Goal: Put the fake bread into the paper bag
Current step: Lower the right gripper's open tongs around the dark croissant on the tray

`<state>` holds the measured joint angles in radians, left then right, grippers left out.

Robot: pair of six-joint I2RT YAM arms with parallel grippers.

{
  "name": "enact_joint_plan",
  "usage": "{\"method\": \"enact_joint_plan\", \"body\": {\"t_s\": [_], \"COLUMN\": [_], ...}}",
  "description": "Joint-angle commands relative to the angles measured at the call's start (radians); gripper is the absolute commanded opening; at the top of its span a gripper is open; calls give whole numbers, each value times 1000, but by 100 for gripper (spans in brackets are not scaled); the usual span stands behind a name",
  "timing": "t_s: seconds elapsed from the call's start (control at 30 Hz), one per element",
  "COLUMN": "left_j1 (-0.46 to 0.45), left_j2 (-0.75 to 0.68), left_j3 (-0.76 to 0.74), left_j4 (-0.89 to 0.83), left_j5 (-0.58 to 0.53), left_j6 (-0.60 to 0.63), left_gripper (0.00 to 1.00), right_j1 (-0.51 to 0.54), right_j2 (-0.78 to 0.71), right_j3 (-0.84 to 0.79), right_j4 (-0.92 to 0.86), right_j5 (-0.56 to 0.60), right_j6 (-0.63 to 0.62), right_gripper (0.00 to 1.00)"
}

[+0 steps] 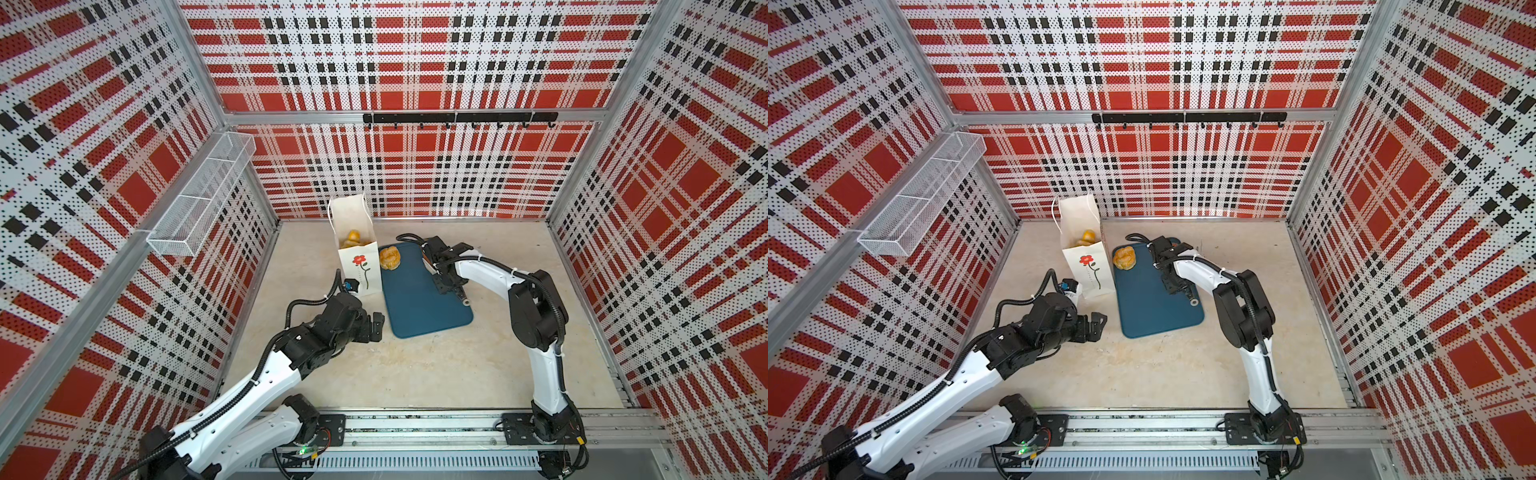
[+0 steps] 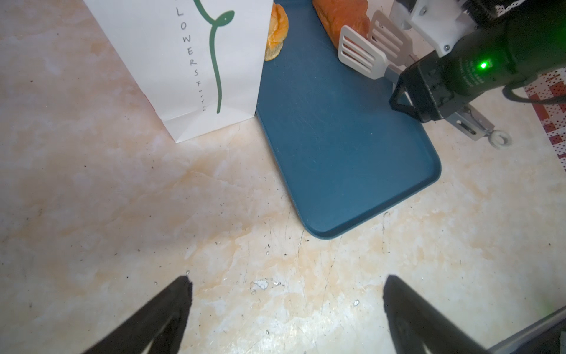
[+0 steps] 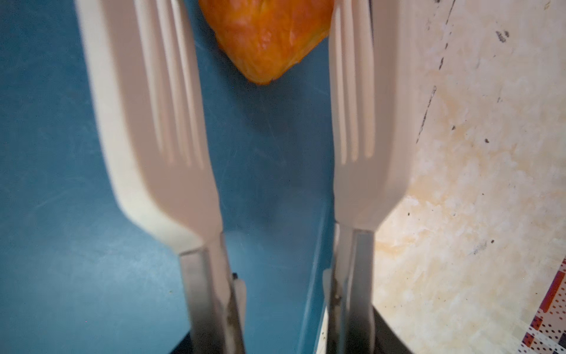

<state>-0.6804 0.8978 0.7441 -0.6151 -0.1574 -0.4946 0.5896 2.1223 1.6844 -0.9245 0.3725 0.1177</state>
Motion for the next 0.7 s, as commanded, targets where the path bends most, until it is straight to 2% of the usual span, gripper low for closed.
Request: {"method": "enact_joint_plan", "body": {"t_s": [0.0, 0.13, 0.27, 0.53, 0.67], "left_j1": [-6, -6, -6, -8, -11], "left_j2": [-2, -9, -11, -5, -3], "left_j3": [-6, -5, -3, 5, 10], "left_j4": [17, 12, 10, 8, 8], "left_j5": [-18, -24, -26, -21, -21], "left_j6": [-12, -13, -12, -13, -13], "left_gripper": [99, 99, 99, 99, 99], "right_j1": [8, 8, 12, 35, 36], "right_j2": [17, 4, -62, -212, -285], "right_j3": [34, 10, -68, -241, -332], "right_j4": [-18, -31, 12, 56, 65], "right_j5": [26, 25, -25, -96, -88], "right_j6": [-36, -60, -103, -219, -250], "right_gripper": [45, 38, 34, 34, 34]}}
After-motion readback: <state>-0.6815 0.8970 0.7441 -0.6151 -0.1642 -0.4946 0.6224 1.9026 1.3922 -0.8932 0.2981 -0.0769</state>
